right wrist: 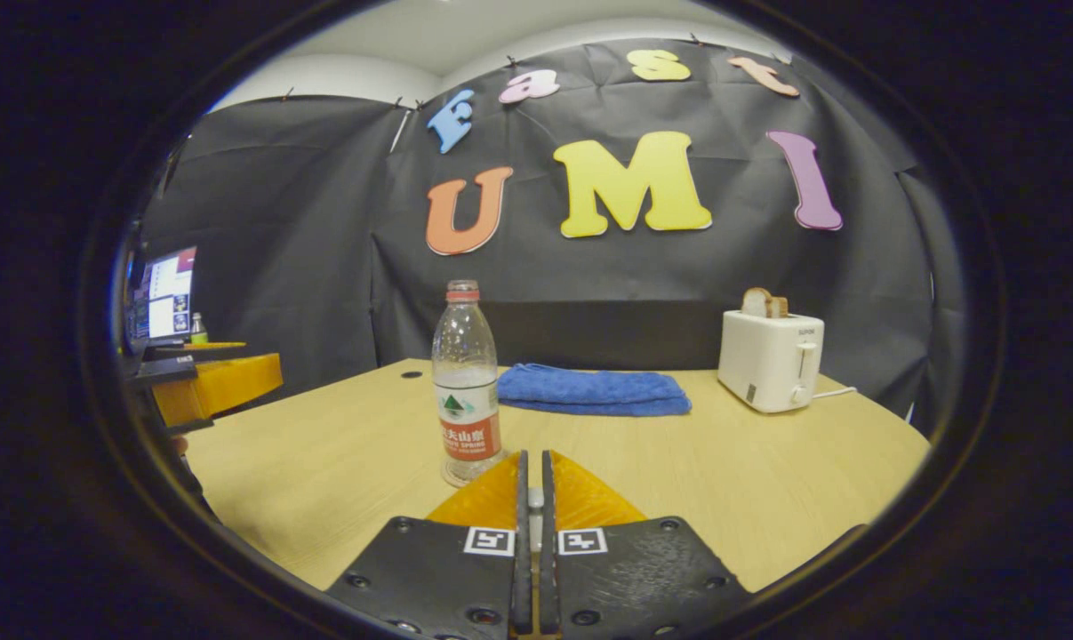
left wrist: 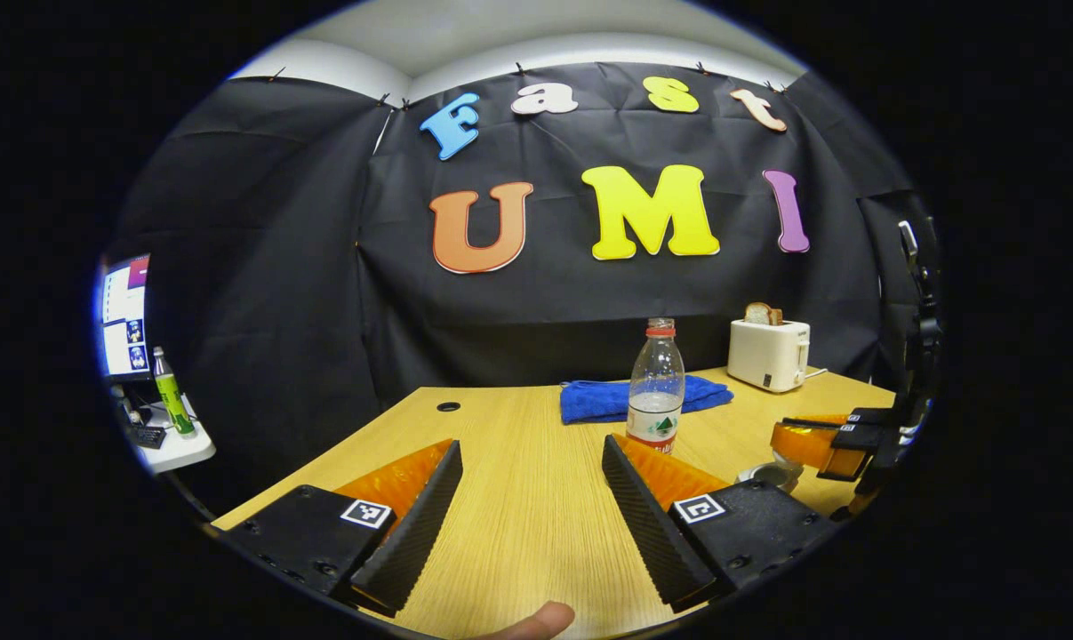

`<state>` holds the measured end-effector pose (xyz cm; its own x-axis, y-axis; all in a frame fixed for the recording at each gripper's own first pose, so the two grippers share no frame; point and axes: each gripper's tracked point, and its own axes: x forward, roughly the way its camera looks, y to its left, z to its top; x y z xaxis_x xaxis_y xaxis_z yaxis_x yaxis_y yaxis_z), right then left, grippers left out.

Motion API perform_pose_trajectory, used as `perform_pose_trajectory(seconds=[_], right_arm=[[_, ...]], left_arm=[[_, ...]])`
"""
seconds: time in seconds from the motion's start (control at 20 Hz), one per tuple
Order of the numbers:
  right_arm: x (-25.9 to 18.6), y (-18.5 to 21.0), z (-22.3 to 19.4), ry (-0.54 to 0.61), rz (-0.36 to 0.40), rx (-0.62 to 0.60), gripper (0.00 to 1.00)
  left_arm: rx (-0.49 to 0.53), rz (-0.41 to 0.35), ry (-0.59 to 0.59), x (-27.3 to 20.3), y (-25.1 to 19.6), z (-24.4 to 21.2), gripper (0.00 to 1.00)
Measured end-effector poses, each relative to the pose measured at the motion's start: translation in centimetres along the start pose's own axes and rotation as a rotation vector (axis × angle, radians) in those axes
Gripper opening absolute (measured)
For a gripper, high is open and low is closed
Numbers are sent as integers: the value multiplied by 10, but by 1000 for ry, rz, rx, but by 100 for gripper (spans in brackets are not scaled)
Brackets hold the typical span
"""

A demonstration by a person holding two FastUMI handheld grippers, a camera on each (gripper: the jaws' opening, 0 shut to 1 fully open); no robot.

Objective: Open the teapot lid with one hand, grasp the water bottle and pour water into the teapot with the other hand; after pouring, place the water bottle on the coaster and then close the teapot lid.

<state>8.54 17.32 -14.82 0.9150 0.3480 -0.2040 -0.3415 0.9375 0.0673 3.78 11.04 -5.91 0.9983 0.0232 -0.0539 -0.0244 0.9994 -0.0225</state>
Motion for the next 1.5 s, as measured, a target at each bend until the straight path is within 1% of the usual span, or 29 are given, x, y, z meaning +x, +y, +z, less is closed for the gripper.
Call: perform_pose_trajectory(seconds=[0.1, 0.2, 0.3, 0.65, 0.75, 0.85, 0.9, 0.95, 1.0, 1.05, 1.1, 1.15, 1.25, 1.3, 1.4, 1.5], right_arm=[[4, 10, -6, 10, 17, -10, 3], [6, 13, -11, 15, 17, -21, 3], [9, 12, -16, 27, 10, -22, 3], [14, 8, -19, 35, -7, -24, 5], [15, 13, -21, 42, 1, -18, 5], [13, 11, -16, 30, -9, -17, 13], [12, 14, -14, 24, -1, -17, 14], [10, 14, -11, 23, -5, -22, 19], [7, 15, -9, 21, -9, -29, 27], [4, 14, -5, 17, -13, -34, 29], [0, 12, -1, 9, -24, -37, 36], [-5, 10, 4, -2, -37, -36, 38], [-15, 6, 16, -21, -54, -21, 61], [-22, 2, 22, -31, -68, -10, 80], [-35, -6, 37, -55, -102, -1, 97], [-49, -16, 53, -75, -142, -10, 96]], left_arm=[[-12, -6, 2, 0, 1, 0, 99], [-21, -9, 10, 1, 2, -2, 99], [-21, -26, 12, 0, -2, -1, 99], [-23, -50, 40, 1, -10, -10, 99], [-29, -72, 36, 1, -18, -9, 99], [-38, -94, 45, 0, -26, -11, 99], [-33, -100, 48, -1, -29, -12, 99], [-25, -100, 49, -2, -31, -12, 99], [-17, -98, 50, -3, -31, -11, 99], [-14, -94, 49, -4, -31, -9, 99], [-14, -92, 50, -5, -32, -9, 99], [-15, -97, 50, -7, -35, -8, 99], [-20, -103, 50, -9, -39, -5, 99], [-24, -105, 52, -11, -41, -4, 99], [-13, -98, 45, -15, -43, 1, 99], [16, -87, 29, -19, -41, 6, 99]])
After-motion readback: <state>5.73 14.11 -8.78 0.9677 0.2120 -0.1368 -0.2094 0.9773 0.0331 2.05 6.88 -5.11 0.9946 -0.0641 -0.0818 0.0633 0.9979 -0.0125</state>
